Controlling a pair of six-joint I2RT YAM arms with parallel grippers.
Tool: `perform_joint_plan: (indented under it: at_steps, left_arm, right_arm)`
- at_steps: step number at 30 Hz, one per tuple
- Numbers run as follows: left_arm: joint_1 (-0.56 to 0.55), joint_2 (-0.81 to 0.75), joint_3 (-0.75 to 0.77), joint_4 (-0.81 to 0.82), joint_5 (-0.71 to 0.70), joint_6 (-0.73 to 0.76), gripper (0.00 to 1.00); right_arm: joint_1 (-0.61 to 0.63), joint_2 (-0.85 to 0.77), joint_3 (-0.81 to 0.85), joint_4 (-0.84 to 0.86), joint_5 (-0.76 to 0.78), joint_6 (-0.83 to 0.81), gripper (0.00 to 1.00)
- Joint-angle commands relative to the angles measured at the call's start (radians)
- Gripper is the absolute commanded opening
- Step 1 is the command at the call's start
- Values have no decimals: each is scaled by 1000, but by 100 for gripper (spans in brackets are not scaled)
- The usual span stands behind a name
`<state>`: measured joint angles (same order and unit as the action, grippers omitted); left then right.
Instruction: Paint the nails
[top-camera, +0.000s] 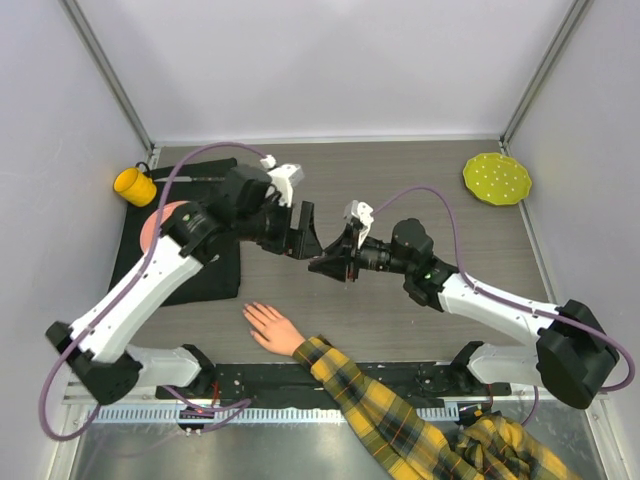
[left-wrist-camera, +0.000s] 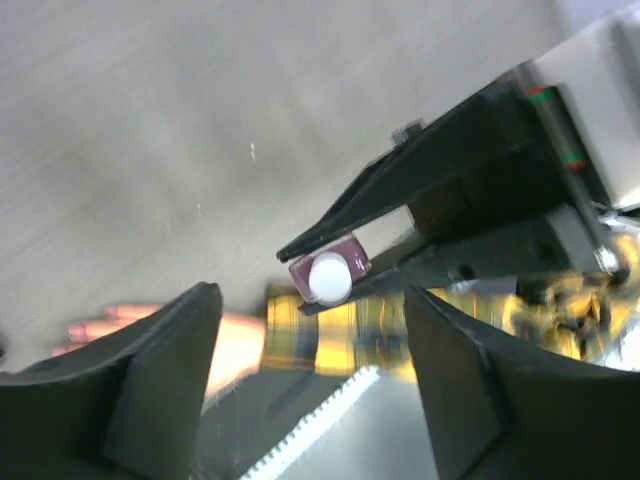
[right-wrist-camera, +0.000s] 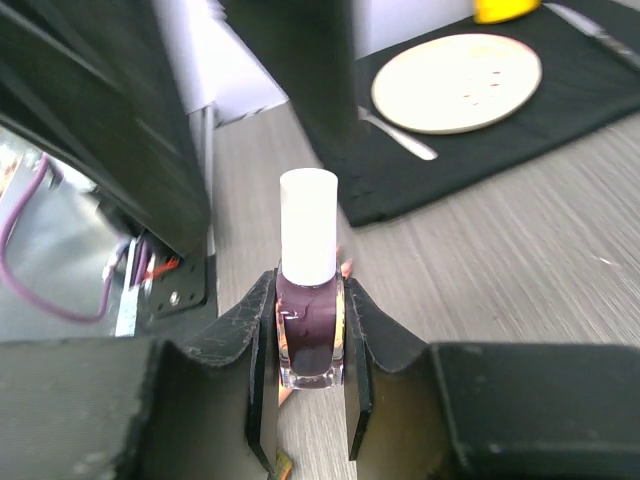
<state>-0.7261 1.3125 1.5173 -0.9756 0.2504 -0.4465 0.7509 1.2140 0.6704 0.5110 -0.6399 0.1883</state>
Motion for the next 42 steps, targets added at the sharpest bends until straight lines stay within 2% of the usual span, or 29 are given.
perform_joint_plan:
  at_steps: [1,3,7,9,10,11,14,19,26,31,38,42]
  left_arm:
    - [1,-174,-120,279,-103,-64,81]
    - [1,-235,-187,377,-105,-69,79]
    - [1,-272,-233,451,-63,-47,71]
    - [2,-275,-236,460,5,-23,69]
    - [2,-279,-241,497,42,-17,68]
    - [2,-283,-261,523,135,-12,68]
    - [1,-334,-320,642,226,-12,67]
    - [1,-417,-390,767,262,-12,65]
    - [1,-368,-416,909,460,-99,52]
    - [1,-348,-408,919,487,-93,48]
    - [1,-331,-411,927,532,-87,50]
    - [1,-328,-407,873,533,-61,46]
  right_arm:
    - [2,-47,-20,116,138,91,1]
    - [4,-50,-15,130,129,106,1]
    - [4,-51,17,116,71,148,1]
    - [2,-70,17,138,31,180,1]
    - [4,-74,14,174,-62,189,1]
    - [2,-79,12,201,-108,227,1]
    - [2,-96,5,280,-202,290,1]
    - [4,-159,-2,287,-248,324,1]
    - [2,-160,31,268,-257,320,1]
    - [2,-146,38,305,-257,342,1]
    - [2,-149,49,301,-241,335,1]
    - [2,-151,58,296,-228,335,1]
